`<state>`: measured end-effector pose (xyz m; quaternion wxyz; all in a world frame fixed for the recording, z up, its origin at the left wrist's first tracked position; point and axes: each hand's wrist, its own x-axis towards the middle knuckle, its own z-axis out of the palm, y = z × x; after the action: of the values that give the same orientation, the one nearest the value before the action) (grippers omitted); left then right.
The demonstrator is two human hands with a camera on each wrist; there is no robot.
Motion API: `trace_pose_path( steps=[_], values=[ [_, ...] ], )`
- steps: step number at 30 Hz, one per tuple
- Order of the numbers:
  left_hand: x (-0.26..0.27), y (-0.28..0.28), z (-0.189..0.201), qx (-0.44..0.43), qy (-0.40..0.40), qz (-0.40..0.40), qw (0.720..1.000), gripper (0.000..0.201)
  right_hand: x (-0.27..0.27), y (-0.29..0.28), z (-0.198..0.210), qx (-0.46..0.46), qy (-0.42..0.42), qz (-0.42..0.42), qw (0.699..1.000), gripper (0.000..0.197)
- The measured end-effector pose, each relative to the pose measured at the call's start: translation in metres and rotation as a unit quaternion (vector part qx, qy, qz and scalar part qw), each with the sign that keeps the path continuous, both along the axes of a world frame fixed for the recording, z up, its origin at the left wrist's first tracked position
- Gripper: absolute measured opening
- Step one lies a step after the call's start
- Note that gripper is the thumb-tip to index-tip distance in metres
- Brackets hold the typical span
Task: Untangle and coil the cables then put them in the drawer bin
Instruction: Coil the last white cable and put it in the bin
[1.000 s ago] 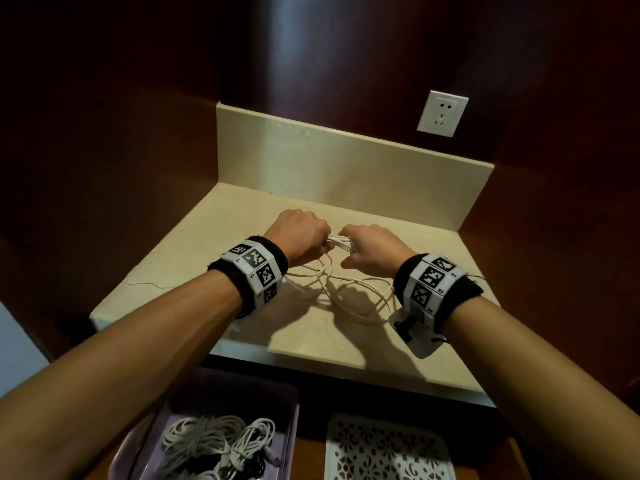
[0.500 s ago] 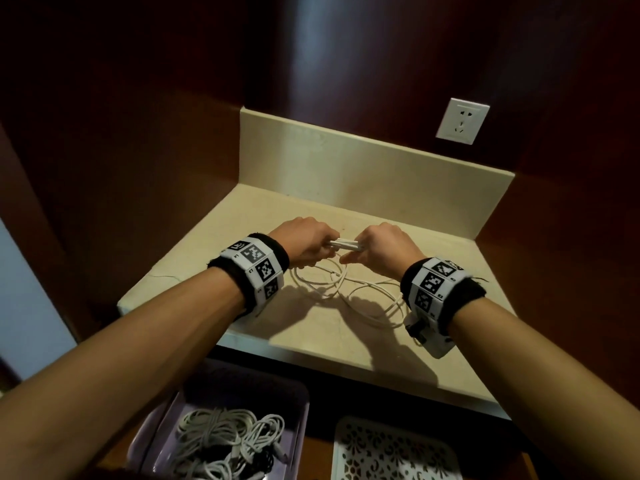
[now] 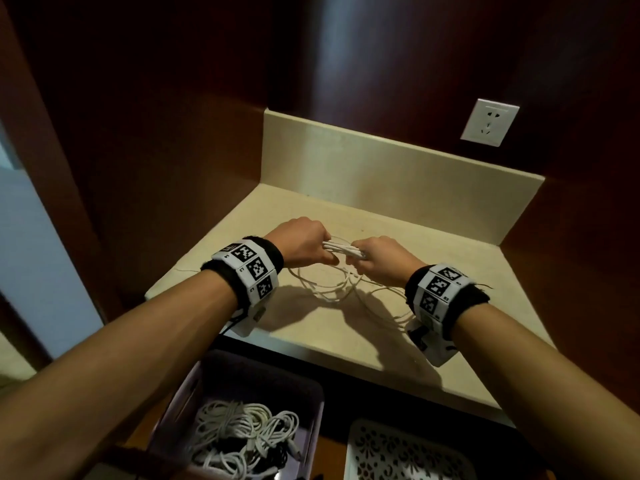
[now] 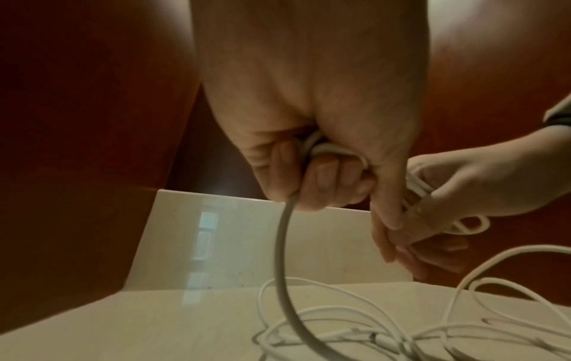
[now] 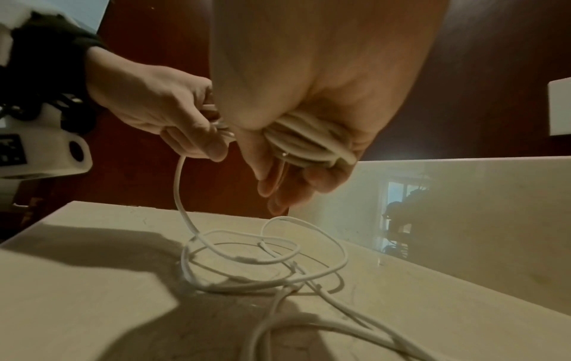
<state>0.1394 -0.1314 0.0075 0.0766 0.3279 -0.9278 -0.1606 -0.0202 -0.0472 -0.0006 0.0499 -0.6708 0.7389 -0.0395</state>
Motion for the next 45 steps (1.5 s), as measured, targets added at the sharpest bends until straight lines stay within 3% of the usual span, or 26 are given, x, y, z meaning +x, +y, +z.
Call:
trace_pose_path(
  steps=[4, 9, 12, 16, 20, 22, 26, 29, 31, 34, 36, 39, 42, 45],
  values=[
    [0.009, -0.001, -0.004, 0.008, 0.004, -0.001, 1.0, 0.016, 0.006, -0.009, -0.008, 0.039, -0.043, -0.006, 0.998, 0.022],
    [0.017, -0.003, -0.009, 0.014, 0.019, 0.001, 1.0, 0.026, 0.012, -0.019, -0.019, 0.082, -0.173, -0.001, 0.982, 0.024],
    [0.018, -0.008, -0.014, 0.013, 0.025, 0.002, 1.0, 0.025, 0.015, -0.022, -0.021, 0.095, -0.192, 0.0, 0.977, 0.022],
    [0.02, -0.012, -0.018, -0.021, 0.019, -0.004, 1.0, 0.024, 0.018, -0.024, -0.021, 0.101, -0.158, 0.004, 0.982, 0.014],
    [0.022, -0.017, -0.02, -0.072, -0.018, -0.018, 0.997, 0.017, 0.02, -0.026, -0.016, 0.124, -0.126, -0.005, 0.984, 0.028],
    [0.022, -0.02, -0.02, -0.086, -0.037, -0.033, 0.995, 0.027, 0.021, -0.027, -0.011, 0.116, -0.077, -0.006, 0.99, 0.031],
    [0.018, -0.02, -0.021, -0.128, -0.093, -0.046, 0.986, 0.048, 0.023, -0.026, 0.004, 0.066, 0.006, 0.002, 0.998, 0.018],
    [0.017, -0.018, -0.016, -0.148, -0.117, -0.039, 0.981, 0.037, 0.023, -0.024, 0.009, 0.03, 0.033, 0.002, 0.999, 0.008],
    [0.016, -0.017, -0.012, -0.158, -0.123, -0.033, 0.979, 0.022, 0.022, -0.021, 0.01, 0.016, 0.026, 0.005, 1.0, 0.016],
    [0.014, -0.013, -0.01, -0.159, -0.11, -0.029, 0.981, 0.008, 0.02, -0.015, 0.013, 0.006, 0.002, 0.012, 1.0, 0.035],
    [0.013, -0.014, -0.009, -0.137, -0.089, -0.039, 0.986, 0.006, 0.017, -0.012, 0.013, 0.005, 0.041, 0.018, 0.999, 0.041],
    [0.012, -0.013, -0.006, -0.06, -0.037, -0.054, 0.996, 0.021, 0.013, -0.008, 0.015, -0.01, 0.119, 0.008, 0.993, 0.046],
    [0.011, -0.01, -0.003, 0.002, 0.017, -0.045, 0.999, 0.032, 0.01, -0.006, 0.019, -0.024, 0.145, -0.005, 0.989, 0.049],
    [0.005, -0.007, -0.002, -0.047, 0.012, -0.027, 0.998, 0.033, 0.008, -0.003, 0.021, -0.032, 0.151, -0.014, 0.988, 0.046]
  ],
)
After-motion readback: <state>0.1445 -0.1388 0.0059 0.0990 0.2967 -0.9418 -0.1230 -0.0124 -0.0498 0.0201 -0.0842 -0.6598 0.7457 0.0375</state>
